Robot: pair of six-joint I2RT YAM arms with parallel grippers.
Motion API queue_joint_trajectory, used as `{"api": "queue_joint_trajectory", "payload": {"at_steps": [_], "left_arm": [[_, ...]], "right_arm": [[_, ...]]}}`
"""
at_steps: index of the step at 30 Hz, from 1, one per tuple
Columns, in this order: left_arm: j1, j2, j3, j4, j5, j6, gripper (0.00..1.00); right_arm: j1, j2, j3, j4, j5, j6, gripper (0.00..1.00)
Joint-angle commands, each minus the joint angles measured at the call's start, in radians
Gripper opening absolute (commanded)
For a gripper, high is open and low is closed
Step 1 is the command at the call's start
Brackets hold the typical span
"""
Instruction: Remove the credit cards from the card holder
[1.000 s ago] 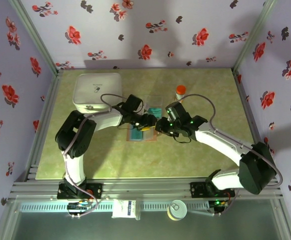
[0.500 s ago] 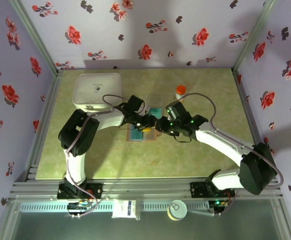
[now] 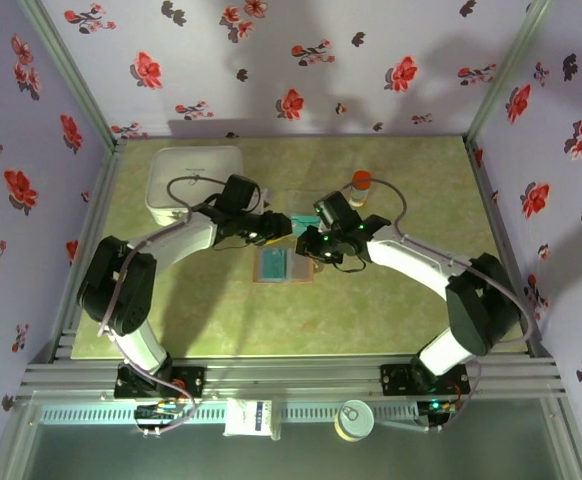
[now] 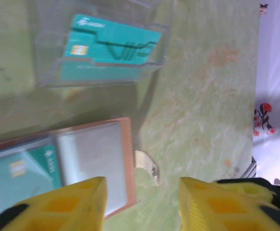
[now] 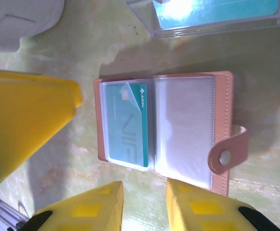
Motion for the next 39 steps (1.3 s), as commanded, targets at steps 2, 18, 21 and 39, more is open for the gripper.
{"api": "queue_joint_trajectory", "payload": {"at_steps": [2, 18, 21, 39], "left_arm": [[0.042, -0.034, -0.079, -0.066, -0.021, 0.051, 0.30], [0.067, 0.038, -0.134, -0.078, -0.063, 0.091, 0.02], [0.067, 0.058, -0.136, -0.077, -0.068, 0.100, 0.01], [0.075, 0.064, -0.193, -0.062, -0.095, 0.114, 0.00]], "right_arm": [[0.010, 0.076, 0.036, 0.074, -0.069, -0.006, 0.29], [0.019, 0.316, 0.138, 0.155, -0.188, -0.011, 0.31], [0.021, 0.337, 0.145, 0.158, -0.193, -0.016, 0.31], [0.021, 0.403, 0.150, 0.165, -0.213, -0.036, 0.24]]}}
